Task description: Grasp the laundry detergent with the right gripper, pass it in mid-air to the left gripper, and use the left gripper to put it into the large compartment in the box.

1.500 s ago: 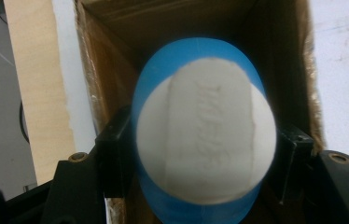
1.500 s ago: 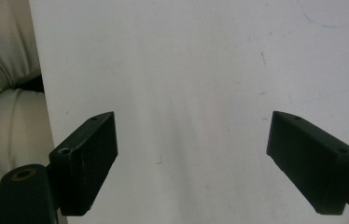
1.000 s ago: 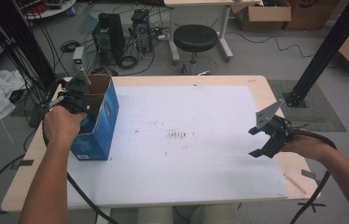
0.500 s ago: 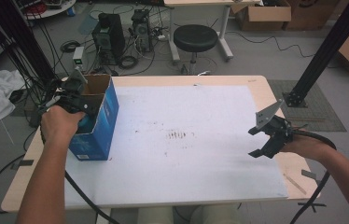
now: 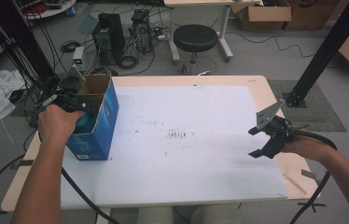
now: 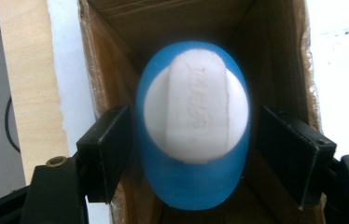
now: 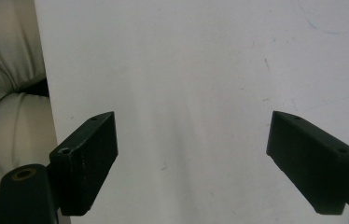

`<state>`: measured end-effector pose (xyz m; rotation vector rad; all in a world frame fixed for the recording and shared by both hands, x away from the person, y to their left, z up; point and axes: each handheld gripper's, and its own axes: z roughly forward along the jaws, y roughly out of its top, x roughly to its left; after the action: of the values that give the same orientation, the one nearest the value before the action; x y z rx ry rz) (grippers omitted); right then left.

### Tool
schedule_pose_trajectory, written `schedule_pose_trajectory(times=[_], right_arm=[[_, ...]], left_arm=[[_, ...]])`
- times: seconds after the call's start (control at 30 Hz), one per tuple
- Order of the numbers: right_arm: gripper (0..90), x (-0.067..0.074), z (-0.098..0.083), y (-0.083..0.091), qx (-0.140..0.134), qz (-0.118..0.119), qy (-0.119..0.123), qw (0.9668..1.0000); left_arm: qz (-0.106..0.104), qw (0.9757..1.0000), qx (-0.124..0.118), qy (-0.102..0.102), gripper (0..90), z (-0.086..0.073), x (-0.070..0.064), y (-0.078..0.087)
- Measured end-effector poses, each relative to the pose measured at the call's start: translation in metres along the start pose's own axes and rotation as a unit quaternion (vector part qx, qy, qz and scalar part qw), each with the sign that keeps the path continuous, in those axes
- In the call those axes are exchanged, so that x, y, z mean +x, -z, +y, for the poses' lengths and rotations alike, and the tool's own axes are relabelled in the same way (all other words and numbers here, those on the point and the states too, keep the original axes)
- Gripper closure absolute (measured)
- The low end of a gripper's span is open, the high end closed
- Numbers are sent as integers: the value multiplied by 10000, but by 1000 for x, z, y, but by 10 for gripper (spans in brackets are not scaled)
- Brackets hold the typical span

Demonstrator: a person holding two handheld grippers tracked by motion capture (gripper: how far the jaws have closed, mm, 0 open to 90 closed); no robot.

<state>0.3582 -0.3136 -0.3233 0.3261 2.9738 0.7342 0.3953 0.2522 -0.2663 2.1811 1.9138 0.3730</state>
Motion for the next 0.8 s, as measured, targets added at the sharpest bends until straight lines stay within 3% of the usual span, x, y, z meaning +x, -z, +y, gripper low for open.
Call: schedule_pose_trajectory(times=[0.43,0.8], right_arm=[[161,0,4,-1,-4,18,38,10000],[161,-1,5,-1,-4,15,49,10000]], left_arm=[[-76,10000,60,-16,275,2,1,12],[-57,9993,370,-15,262,6,-2,29]])
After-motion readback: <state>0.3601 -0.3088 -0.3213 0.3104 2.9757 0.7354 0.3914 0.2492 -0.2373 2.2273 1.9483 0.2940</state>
